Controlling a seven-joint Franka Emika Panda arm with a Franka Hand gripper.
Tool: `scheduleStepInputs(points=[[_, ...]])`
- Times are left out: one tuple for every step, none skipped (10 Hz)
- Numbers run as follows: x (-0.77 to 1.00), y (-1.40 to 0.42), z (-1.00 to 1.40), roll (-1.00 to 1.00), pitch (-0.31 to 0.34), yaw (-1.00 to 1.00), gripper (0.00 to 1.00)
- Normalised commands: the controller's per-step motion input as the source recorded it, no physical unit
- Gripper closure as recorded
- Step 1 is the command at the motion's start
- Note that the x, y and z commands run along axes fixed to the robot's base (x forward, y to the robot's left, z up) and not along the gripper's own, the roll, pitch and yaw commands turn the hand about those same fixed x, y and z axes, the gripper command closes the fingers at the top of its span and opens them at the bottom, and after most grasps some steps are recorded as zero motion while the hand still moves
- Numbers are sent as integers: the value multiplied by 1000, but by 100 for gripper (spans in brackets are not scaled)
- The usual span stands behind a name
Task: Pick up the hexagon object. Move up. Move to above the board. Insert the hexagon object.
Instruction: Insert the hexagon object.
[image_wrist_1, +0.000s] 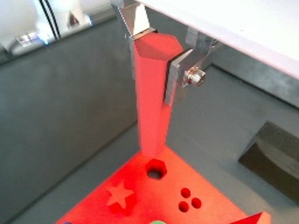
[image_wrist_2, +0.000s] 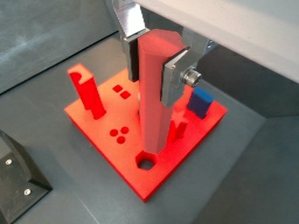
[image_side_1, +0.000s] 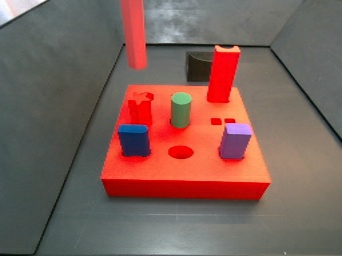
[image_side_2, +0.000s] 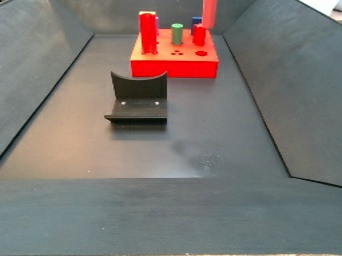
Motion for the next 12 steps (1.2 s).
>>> scheduleStepInputs(points=[[-29,0,-614,-107,-277,-266,100],[0,3,-646,-101,-266,-186,100],[0,31,-697,-76,-244,-94,100],[0,0,-434,0,-29,0,100],[0,83,-269,89,64,17,100],[91,114,-260,100,91,71,100],[166,94,-220,70,97,74,100],[240,91,-180,19,94,80,100],[234,26,-163,0,73,29,100],[229,0,-140,0,63,20,100],[117,0,-114,0,34,0,100],[0,0,-174,0,0,0,100]])
